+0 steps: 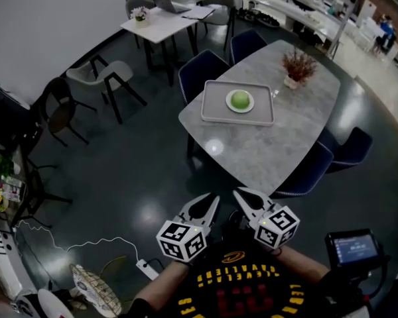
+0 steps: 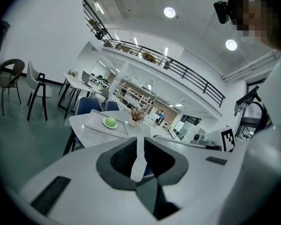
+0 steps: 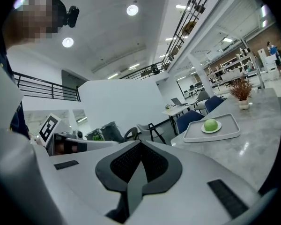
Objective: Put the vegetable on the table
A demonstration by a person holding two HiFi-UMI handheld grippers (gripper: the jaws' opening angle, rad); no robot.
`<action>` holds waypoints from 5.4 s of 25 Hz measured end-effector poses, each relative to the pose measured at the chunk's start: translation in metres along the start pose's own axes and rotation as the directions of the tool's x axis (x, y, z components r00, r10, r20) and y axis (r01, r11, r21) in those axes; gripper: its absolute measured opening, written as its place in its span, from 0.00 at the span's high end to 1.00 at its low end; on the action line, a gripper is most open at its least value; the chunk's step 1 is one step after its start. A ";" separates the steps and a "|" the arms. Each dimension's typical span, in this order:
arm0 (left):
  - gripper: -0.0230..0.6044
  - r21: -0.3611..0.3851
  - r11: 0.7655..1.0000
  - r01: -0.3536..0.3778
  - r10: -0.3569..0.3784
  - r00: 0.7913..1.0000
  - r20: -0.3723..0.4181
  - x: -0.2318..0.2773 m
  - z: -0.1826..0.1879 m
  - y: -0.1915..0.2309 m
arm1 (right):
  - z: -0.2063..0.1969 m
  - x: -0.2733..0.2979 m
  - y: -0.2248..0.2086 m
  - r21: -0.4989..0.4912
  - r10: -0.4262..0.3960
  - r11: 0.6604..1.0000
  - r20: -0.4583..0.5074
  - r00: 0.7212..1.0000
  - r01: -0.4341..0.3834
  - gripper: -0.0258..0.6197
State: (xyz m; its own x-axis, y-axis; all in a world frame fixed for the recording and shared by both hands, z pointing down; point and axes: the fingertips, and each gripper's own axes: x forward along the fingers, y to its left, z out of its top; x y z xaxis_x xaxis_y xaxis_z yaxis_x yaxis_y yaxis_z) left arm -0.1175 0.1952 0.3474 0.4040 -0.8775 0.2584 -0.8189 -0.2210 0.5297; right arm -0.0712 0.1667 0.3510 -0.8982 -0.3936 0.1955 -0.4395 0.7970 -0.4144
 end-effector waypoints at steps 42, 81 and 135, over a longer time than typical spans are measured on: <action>0.81 0.092 0.994 0.060 -0.034 0.965 -0.261 0.371 0.111 0.146 | 0.098 0.109 -0.367 0.132 -0.451 0.880 -0.068 0.890 0.456 0.86; 0.81 -0.251 0.953 -0.172 -0.034 0.760 -0.649 0.497 0.037 0.320 | -0.010 0.221 -0.527 0.388 -0.463 0.662 -0.460 0.758 0.641 0.86; 0.91 -0.397 0.899 -0.182 -0.130 0.758 -0.640 0.420 -0.011 0.228 | -0.031 0.123 -0.453 0.698 -0.407 0.503 -0.329 0.852 0.510 0.90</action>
State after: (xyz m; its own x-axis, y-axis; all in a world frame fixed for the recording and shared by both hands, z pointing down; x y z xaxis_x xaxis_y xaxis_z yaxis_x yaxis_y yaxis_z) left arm -0.1304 -0.2189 0.5855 0.6730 -0.3641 0.6439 -0.6479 0.1298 0.7506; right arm 0.0172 -0.2286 0.5902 -0.5889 -0.5093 0.6276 -0.6738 -0.1193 -0.7292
